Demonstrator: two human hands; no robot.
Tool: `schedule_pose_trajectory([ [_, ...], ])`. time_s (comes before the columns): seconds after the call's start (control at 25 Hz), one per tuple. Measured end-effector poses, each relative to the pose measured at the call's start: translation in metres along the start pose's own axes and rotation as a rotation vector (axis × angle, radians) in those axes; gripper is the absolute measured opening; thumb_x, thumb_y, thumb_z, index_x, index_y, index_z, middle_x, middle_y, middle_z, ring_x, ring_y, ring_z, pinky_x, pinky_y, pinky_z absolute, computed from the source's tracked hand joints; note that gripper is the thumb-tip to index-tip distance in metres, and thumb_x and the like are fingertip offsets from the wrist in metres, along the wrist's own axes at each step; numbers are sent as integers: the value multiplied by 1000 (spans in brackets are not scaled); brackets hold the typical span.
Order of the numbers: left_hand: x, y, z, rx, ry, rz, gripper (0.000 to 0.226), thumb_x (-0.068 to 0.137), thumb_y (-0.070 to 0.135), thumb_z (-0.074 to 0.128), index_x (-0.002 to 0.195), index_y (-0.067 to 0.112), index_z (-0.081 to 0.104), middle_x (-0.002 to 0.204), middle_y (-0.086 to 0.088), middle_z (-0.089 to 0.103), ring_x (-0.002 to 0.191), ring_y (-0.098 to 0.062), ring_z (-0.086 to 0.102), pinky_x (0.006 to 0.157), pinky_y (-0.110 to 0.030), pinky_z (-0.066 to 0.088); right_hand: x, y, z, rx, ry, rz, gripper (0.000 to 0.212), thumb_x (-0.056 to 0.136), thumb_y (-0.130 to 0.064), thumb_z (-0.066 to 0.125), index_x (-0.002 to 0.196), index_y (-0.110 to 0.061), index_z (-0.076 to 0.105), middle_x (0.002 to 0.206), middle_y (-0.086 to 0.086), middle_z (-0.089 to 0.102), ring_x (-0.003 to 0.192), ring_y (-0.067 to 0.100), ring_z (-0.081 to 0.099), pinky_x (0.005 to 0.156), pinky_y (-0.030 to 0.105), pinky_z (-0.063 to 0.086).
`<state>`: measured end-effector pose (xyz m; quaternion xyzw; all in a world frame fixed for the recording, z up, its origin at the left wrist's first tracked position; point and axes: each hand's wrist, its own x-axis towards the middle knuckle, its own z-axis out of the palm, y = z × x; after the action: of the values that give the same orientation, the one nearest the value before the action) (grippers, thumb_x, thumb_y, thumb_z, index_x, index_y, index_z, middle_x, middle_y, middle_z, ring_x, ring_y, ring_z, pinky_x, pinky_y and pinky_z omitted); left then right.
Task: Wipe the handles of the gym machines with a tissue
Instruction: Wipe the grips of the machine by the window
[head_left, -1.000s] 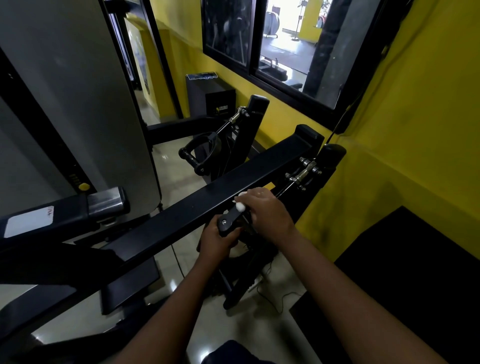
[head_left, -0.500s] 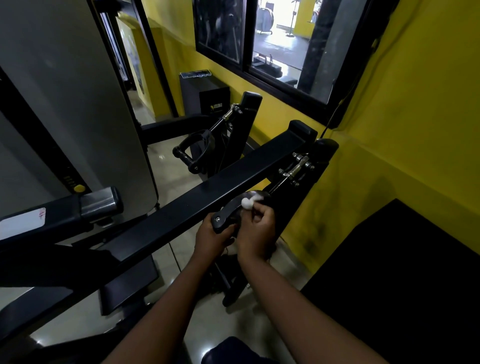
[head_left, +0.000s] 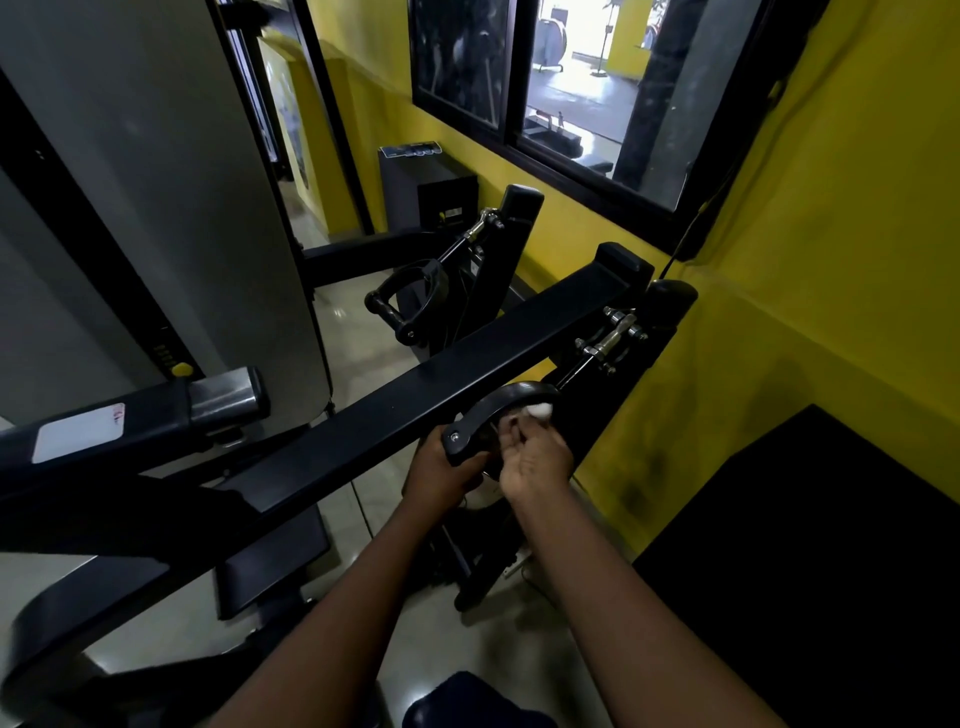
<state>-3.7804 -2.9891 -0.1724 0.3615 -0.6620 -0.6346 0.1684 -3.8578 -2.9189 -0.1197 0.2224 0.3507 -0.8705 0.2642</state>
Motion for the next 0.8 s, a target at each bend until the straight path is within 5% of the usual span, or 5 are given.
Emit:
schedule_pose_trajectory([
  [0.24,-3,2,0,11,16,12,54,67,31,80,113,18,54,112,-9,65,96,-24,68,84,-50,57,-6,14,0,-362,-8,-260,5,87,-2,66,89,-6,62,82,9,67,75,18,64,70,29,56],
  [0.44,-5,4,1,12,11,12,46,77,18,78,116,16,53,112,-10,64,96,-24,67,84,-49,57,8,-2,4,-1,22,-78,7,95,-5,58,99,-6,63,89,7,62,70,12,59,57,17,54],
  [0.52,-7,7,1,9,18,11,48,73,21,80,113,18,53,110,-10,64,95,-25,67,83,-50,57,7,0,7,71,26,56,8,98,-8,52,97,-8,60,108,10,63,87,16,63,70,17,55],
  [0.68,-7,7,2,79,1,57,33,66,30,70,95,21,56,99,-16,66,92,-31,66,80,-52,56,-3,13,10,-155,-56,87,17,98,-3,43,103,-9,58,98,9,65,85,18,64,69,24,51],
  [0.8,-6,2,1,70,3,45,46,68,26,75,108,23,53,109,-8,64,99,-25,65,87,-52,54,-15,12,-4,-430,-53,-159,13,96,-10,54,107,-6,59,93,9,68,82,21,68,66,25,55],
])
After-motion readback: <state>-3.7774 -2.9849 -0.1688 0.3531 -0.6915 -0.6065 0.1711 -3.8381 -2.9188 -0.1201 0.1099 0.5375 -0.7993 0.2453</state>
